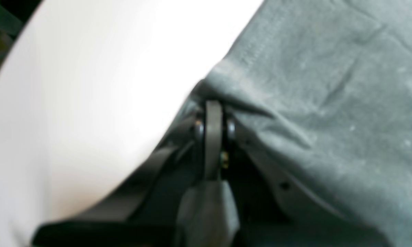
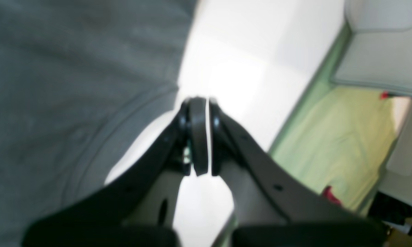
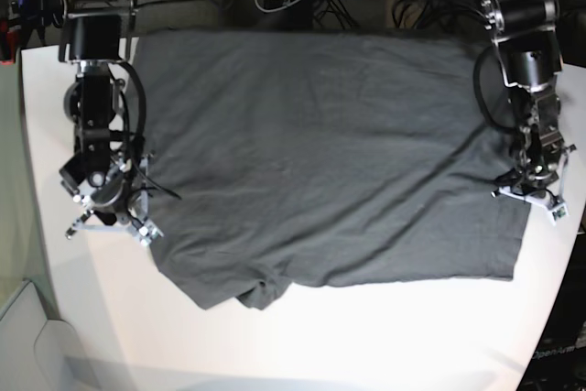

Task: Layout the t-shirt on the table in an organized manner, then fold the t-shirt properly
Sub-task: 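Grasp the grey t-shirt edges with both grippers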

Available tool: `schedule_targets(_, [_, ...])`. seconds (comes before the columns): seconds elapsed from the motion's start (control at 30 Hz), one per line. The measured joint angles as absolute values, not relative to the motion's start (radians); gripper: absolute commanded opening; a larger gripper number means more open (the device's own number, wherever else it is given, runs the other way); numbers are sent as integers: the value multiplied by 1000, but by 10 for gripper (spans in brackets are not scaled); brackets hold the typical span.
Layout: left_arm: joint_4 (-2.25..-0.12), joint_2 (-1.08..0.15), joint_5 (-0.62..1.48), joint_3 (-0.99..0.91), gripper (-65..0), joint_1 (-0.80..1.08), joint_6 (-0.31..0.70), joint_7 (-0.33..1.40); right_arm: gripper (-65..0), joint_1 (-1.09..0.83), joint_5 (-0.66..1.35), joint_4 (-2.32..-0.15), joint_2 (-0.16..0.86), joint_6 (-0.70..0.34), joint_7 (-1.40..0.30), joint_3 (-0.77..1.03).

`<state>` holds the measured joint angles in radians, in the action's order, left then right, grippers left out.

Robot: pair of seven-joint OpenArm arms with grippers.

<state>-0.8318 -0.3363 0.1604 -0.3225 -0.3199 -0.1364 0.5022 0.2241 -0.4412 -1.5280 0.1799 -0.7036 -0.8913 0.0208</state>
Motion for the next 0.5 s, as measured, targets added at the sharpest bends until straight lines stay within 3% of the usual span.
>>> schedule_targets(0.2, [-877,-315,178,-239,-649,-330,-125,527,-650,135,-433,-1518,135,-706,-896,17])
schedule_targets(0.5, [-1119,-347,195,-234,-649,-245,-110,803,-650,54,-442,-1657,116,-705,-902,-5])
